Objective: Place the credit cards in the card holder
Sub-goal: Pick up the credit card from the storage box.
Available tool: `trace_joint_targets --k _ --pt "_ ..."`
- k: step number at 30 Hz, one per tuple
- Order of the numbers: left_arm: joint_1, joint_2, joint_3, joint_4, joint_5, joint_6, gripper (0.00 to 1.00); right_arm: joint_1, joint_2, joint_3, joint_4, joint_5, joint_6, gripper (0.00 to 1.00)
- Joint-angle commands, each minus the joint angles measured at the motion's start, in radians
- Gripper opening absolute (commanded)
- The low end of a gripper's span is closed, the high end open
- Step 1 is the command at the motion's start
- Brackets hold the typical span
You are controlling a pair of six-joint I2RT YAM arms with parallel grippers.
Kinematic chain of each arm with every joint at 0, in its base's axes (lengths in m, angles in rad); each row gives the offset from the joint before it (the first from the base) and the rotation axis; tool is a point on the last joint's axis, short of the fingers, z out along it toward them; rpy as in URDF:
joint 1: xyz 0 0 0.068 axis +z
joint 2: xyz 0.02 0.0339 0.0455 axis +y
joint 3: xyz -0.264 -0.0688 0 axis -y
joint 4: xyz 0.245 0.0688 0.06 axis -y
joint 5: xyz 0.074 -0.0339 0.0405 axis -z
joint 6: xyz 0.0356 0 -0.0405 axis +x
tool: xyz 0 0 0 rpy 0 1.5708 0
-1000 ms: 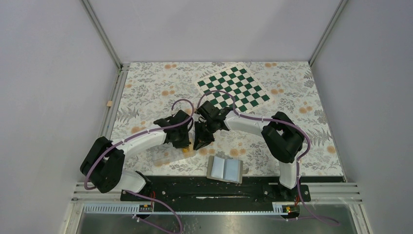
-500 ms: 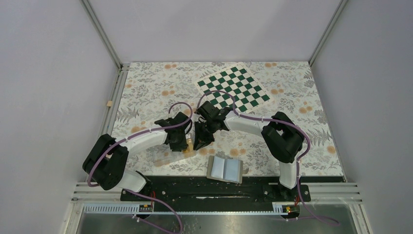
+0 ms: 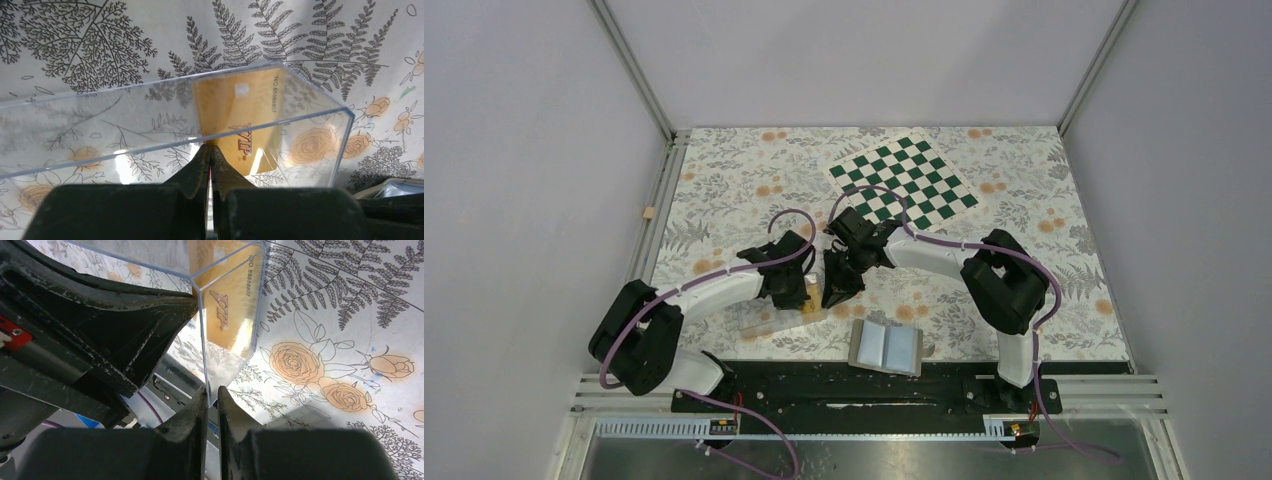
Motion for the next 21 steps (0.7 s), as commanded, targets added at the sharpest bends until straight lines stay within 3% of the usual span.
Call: trace_joint_targets --k 1,12,13,17,21 --pt "-0.006 -0.054 -0.002 0.087 0.074 -0.04 0.0 0.013 -0.019 0.015 0.03 -0.043 0.002 0.15" --pt "-0.016 -0.064 0.047 -0.001 0.036 -0.029 0.0 0.016 -0.016 0.018 0.029 -0.046 0.004 0.15" --pt "-0.016 -0.06 0.045 -0.012 0.029 -0.034 0.02 0.016 -0.017 0.017 0.029 -0.045 0.003 0.15" --pt "-0.013 -0.06 0.01 -0.034 0.006 -0.068 0.31 0.016 -0.025 0.012 0.028 -0.033 0.006 0.15" --pt "-0.004 -0.082 -0.054 0.001 0.024 -0.1 0.32 0.016 -0.03 0.01 0.028 -0.03 0.007 0.15"
